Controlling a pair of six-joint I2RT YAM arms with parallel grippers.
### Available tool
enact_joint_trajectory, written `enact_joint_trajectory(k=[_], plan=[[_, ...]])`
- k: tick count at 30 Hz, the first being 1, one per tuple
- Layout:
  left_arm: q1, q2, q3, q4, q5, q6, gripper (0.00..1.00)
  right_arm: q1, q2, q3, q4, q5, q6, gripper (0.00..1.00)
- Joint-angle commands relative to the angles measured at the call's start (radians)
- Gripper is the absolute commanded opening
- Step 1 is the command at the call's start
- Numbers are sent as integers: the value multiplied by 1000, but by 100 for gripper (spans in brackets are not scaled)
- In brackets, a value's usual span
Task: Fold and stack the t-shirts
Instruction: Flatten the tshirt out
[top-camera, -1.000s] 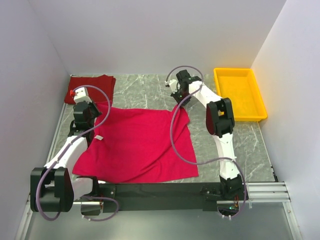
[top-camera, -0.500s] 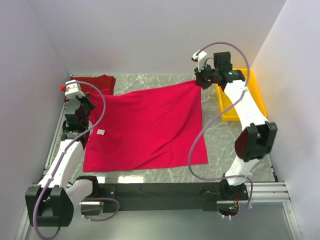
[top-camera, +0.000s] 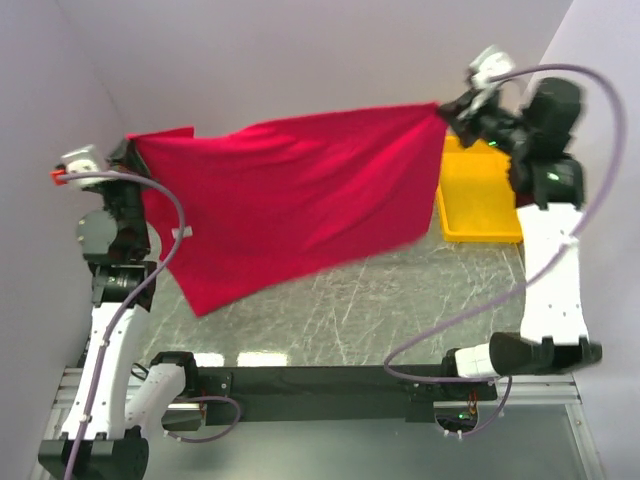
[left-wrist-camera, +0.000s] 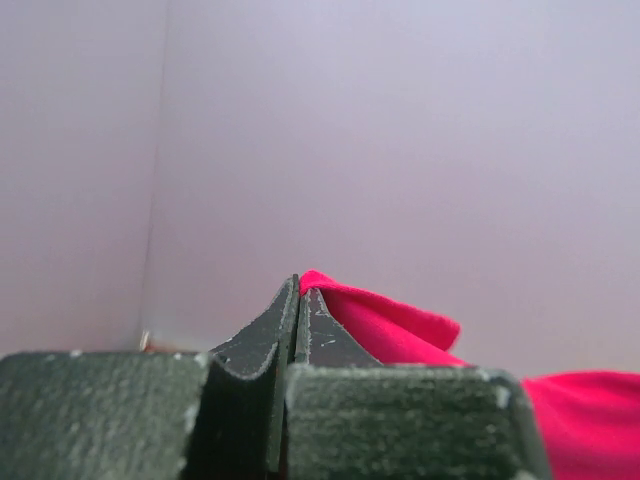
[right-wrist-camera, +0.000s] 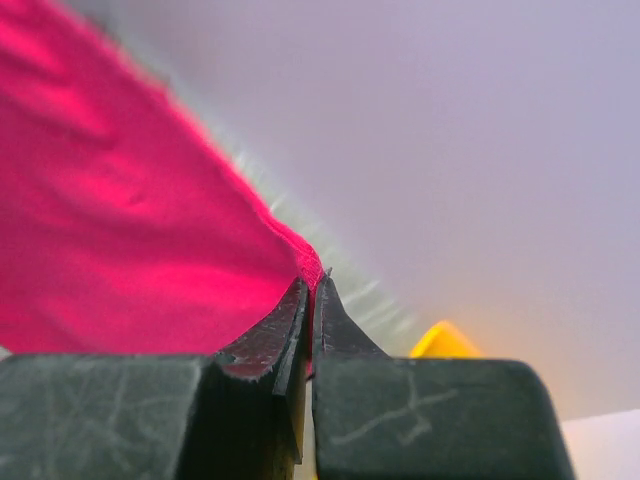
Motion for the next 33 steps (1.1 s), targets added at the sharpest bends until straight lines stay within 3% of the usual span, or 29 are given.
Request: enact_joint_trajectory(k=[1,7,11,18,24,29,33], plan=[[6,-38,109,146,-12,32,1,-54,-92,147,178,-63,126,0],[6,-66,250,191,12,78,1,-163,-84,458,233,-80,309,0],[6,-66,345,203,34,112,1,-226,-75,575,293,-89,428,0],[6,-75,433,196,69,134,1,-318,-122,575,431,-63,579,0],[6,-69,432,150,72,128,1,-329,-185,405,440,-25,578,0],[6,-58,309,90,100,56,1,-327,-260,76,463,-61,552,0],[6,-32,157,94,132,-17,1,-307,-340,-278,612,-86,527,0]])
